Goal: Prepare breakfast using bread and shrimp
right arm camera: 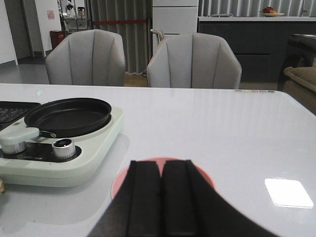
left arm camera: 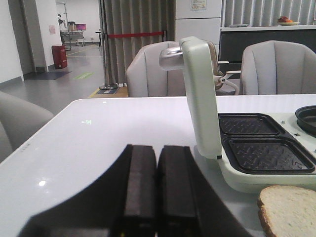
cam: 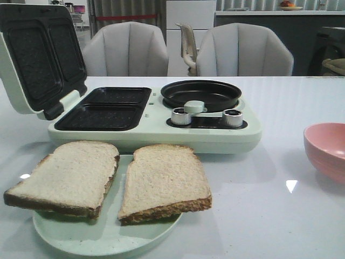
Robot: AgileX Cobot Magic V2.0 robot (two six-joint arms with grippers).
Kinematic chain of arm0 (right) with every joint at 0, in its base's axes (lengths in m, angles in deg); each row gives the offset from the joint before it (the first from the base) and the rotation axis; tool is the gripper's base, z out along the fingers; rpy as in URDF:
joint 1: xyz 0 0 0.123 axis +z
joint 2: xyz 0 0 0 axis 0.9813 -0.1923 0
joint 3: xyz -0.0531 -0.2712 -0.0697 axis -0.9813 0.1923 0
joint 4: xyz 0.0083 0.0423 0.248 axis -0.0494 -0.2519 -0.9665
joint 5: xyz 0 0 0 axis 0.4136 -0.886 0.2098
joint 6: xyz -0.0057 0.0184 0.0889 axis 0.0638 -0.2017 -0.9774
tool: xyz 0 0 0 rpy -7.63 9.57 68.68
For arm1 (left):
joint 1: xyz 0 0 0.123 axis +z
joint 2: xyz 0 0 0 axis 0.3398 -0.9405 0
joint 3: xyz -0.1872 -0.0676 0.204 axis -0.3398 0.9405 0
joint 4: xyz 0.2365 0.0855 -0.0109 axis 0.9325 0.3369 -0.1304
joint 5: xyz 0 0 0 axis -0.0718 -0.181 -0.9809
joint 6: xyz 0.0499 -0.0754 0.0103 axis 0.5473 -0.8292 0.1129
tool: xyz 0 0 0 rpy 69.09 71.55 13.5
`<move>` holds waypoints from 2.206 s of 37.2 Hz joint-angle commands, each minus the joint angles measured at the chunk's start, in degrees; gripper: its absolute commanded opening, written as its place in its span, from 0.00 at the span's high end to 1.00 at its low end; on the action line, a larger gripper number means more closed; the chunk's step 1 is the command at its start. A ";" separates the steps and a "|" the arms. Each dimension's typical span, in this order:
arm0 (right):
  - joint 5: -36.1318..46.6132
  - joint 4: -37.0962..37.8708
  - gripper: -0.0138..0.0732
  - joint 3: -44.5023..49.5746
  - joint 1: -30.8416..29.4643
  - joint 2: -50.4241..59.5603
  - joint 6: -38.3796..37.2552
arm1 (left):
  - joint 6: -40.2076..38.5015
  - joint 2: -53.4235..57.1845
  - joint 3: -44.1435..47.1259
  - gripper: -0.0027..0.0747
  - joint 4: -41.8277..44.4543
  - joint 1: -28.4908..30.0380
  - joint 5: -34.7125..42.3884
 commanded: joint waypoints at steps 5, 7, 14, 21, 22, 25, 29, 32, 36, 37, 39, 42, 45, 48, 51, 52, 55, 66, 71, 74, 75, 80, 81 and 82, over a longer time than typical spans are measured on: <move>5.24 -0.03 0.80 -1.01 -0.33 1.23 0.43 | -0.28 1.10 0.31 0.84 0.02 0.12 5.36; 5.24 -0.03 0.80 -1.01 -0.33 1.23 0.43 | -0.28 1.10 0.31 0.84 0.02 0.12 5.36; 5.24 -0.03 0.80 -1.01 -0.33 1.23 0.43 | -0.28 1.10 0.31 0.84 0.02 0.12 5.36; 5.24 -0.03 0.80 -1.01 -0.33 1.23 0.43 | -0.28 1.10 0.31 0.84 0.02 0.12 5.36; 5.24 -0.03 0.80 -1.01 -0.33 1.23 0.43 | -0.28 1.10 0.31 0.84 0.43 0.12 5.36; 5.24 -0.03 0.80 -1.01 -0.33 1.23 0.43 | -0.28 1.10 0.31 0.84 0.78 0.12 5.36; 5.24 -0.03 0.80 -1.01 -0.33 1.23 0.43 | -0.28 1.10 0.31 0.84 0.78 0.12 5.36; 5.24 -0.03 0.80 -1.01 -0.33 1.23 0.43 | -0.28 1.10 0.31 0.84 0.78 0.12 5.36; 5.64 -0.03 0.80 -1.01 -0.33 1.23 0.43 | -0.28 1.10 0.31 0.84 0.78 0.12 5.47; 5.74 -0.03 0.80 -1.01 -0.33 1.23 0.43 | -0.28 1.10 0.31 0.84 0.78 0.12 5.79; 5.71 -0.10 0.80 -1.21 -0.33 1.23 0.43 | -0.28 1.10 0.31 0.84 1.71 0.12 7.32; 4.44 -0.80 0.80 -2.69 -0.33 1.23 0.43 | -0.28 1.10 -0.10 0.84 1.71 0.12 9.54; 1.39 -1.30 0.80 -5.29 -0.33 1.23 0.43 | -0.28 1.10 -1.69 0.84 1.71 0.01 10.69; -2.47 -1.30 0.80 -9.65 -0.33 1.23 0.43 | -0.28 1.10 -4.75 0.84 1.71 0.01 10.58; -6.37 -1.30 0.80 -13.78 -0.33 1.17 0.43 | -0.28 1.10 -8.59 0.84 1.71 0.01 10.45; -7.22 -1.25 0.80 -15.45 -0.33 1.02 0.48 | -0.28 0.97 -9.78 0.84 1.71 0.01 10.16; -9.71 -0.79 0.80 -20.03 -0.33 0.06 0.48 | -0.28 0.13 -14.73 0.84 1.71 0.01 7.13; -20.13 0.24 0.80 -34.65 -0.33 -12.06 0.48 | -0.28 -11.71 -34.16 0.84 1.71 0.01 -16.32; -24.40 0.24 0.80 -36.79 -0.33 -18.77 0.48 | -0.28 -17.64 -37.45 0.84 1.71 0.01 -22.89; -25.91 0.24 0.80 -36.40 -0.33 -22.37 0.48 | -0.28 -20.43 -37.32 0.84 1.71 0.01 -24.32; -26.32 0.24 0.80 -36.16 -0.33 -23.62 0.48 | -0.28 -21.37 -37.32 0.84 1.71 0.01 -25.08; -27.35 0.30 0.80 -34.83 -0.33 -28.49 0.48 | -0.28 -24.88 -37.32 0.84 1.71 0.01 -30.50; -27.44 0.30 0.80 -34.49 -0.33 -29.55 0.48 | -0.28 -25.58 -37.32 0.84 1.40 0.01 -31.74; -27.60 0.30 0.80 -34.27 -0.33 -30.62 0.48 | -0.28 -26.29 -37.32 0.84 1.37 0.01 -32.50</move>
